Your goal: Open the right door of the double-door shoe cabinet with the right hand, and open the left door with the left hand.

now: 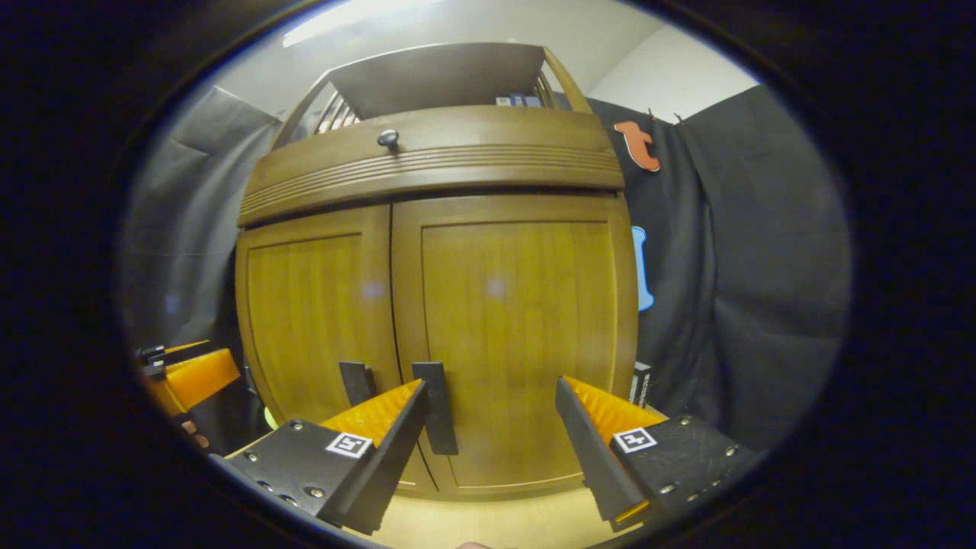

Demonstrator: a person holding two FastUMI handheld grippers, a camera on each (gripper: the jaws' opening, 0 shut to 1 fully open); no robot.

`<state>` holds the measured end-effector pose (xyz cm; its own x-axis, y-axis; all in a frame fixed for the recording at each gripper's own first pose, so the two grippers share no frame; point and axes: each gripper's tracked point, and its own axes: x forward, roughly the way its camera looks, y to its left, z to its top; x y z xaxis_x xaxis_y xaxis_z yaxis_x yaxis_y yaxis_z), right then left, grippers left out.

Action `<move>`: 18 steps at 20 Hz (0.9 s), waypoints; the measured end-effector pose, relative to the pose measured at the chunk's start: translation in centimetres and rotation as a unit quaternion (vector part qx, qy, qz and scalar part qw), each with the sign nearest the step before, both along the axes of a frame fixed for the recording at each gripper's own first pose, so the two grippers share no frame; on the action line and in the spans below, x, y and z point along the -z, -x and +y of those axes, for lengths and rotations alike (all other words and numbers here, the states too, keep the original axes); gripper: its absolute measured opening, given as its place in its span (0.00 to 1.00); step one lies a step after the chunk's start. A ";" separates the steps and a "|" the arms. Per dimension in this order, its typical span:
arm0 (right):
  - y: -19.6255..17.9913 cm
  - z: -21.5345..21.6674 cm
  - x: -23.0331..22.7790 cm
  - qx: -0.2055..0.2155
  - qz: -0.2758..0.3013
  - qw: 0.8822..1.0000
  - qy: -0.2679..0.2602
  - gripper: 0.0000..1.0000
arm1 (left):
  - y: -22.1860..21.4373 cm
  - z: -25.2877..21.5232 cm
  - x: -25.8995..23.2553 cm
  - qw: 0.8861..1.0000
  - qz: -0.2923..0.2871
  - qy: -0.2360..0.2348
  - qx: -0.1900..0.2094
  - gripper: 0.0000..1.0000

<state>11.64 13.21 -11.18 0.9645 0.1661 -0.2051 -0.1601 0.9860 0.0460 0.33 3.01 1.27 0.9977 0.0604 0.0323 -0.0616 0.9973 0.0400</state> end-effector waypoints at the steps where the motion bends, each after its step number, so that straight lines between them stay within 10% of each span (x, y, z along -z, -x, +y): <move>1: -0.6 0.6 0.3 -0.002 0.005 1.000 -0.001 0.96 | -0.1 0.3 0.1 1.000 0.003 0.004 -0.003 0.92; 12: -4.1 6.1 4.9 -0.039 0.039 0.998 -0.001 0.95 | -0.5 1.2 0.3 1.000 0.008 0.015 0.009 0.92; 18: -4.9 7.7 5.2 -0.073 0.047 0.996 -0.019 0.31 | -0.8 1.3 0.5 1.000 0.013 0.012 0.009 0.92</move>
<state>16.53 20.89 -16.41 0.9063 0.3129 -0.2843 -0.2953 0.9497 0.1038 1.10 4.30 0.78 0.9991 0.0422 0.0050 -0.0423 0.9990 0.0169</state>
